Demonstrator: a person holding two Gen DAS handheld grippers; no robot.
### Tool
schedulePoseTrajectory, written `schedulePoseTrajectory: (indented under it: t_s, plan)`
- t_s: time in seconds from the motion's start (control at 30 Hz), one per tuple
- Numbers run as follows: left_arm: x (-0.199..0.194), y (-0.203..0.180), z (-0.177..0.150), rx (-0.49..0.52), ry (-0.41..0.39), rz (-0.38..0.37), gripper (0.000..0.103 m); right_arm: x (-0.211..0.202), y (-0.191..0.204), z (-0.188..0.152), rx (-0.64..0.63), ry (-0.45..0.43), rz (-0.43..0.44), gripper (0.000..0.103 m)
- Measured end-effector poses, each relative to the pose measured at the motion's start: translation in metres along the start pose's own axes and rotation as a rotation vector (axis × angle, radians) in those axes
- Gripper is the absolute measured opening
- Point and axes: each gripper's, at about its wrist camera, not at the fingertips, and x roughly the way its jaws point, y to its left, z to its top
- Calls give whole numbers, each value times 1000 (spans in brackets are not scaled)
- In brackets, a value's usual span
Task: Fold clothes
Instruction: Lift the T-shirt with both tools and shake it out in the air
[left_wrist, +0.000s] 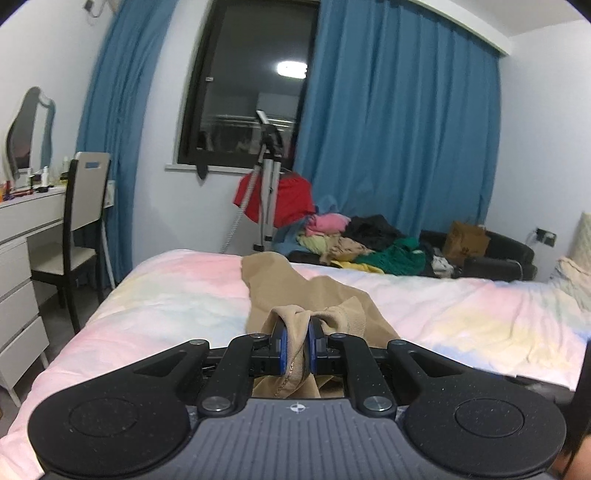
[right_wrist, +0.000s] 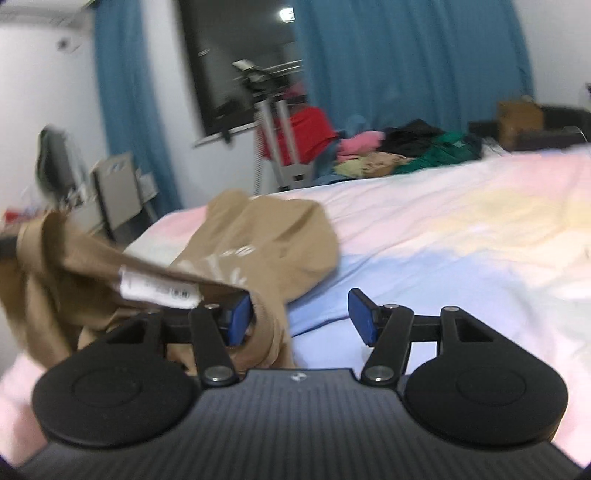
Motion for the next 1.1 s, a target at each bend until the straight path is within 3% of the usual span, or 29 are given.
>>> schedulePoseTrajectory:
  t_s: [0.17,0.27,0.3,0.37,0.47,0.63,0.73,0.77,0.87,0.93,1.1]
  plan:
    - [-4,-12,-3,31,-15,-21,12,25,-4,-12,11,171,53,60]
    - [-4,-15,-4,25,-25,-11,12,33,16,-27,-76,247,90,58]
    - [-6,-14,-4,15,-40,-5,12,32,22,-29,-112,238,89,57]
    - [-9,-11,-4,-4,-74,4,12,26,28,-28,-169,187,60,35]
    - [-6,-9,-2,-25,-71,24,12,18,16,-13,-93,82,29,15]
    - [7,-7,-5,-14,0,85,15,-5,6,5,-38,-81,76,11]
    - [14,-3,-8,3,43,175,27,-17,11,9,-58,-111,102,11]
    - [16,-1,-9,9,57,205,41,-19,12,10,-66,-116,109,11]
    - [23,3,-12,27,100,294,63,-25,17,13,-90,-129,128,11]
    - [26,6,-14,33,122,347,64,-29,20,15,-106,-138,141,11]
    - [-1,4,1,10,35,360,76,-35,24,22,-128,-150,167,11]
